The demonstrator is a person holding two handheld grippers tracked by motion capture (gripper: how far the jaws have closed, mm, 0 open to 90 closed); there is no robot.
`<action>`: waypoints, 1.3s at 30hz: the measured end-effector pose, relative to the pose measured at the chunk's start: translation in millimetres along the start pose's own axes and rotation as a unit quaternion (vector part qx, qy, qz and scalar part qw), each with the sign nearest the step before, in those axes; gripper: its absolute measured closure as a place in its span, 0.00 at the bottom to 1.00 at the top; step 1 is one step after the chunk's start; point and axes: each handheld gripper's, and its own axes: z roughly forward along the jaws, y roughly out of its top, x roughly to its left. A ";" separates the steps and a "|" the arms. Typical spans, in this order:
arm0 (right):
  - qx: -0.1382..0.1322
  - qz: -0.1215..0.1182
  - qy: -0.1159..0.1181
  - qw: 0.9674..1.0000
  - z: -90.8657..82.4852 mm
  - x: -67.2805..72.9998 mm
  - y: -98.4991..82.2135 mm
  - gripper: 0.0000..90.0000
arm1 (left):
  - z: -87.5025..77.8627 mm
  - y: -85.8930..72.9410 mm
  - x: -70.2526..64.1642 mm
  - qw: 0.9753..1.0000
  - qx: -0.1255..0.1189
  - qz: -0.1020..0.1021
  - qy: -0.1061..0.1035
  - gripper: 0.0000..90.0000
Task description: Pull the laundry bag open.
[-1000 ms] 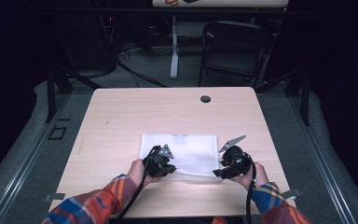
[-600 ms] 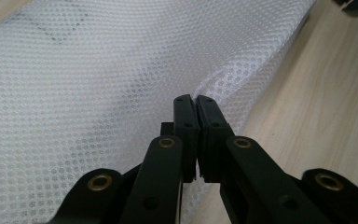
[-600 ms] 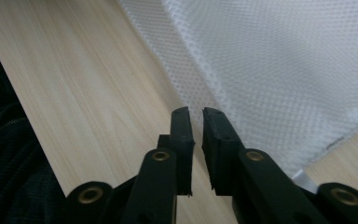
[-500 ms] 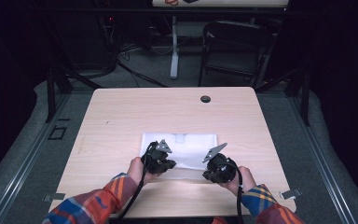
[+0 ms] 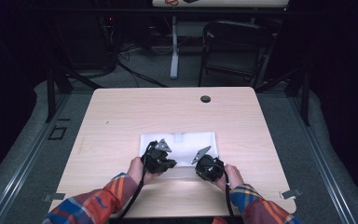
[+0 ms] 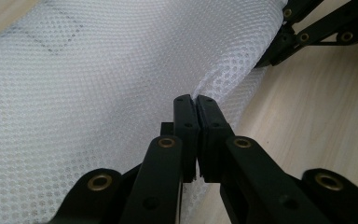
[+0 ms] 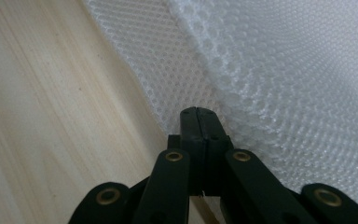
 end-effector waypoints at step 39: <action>0.016 0.012 0.018 1.000 -2.4 -2.8 -2.0 1.00 | -21.1 12.9 14.9 1.000 -0.017 -0.011 0.004 0.98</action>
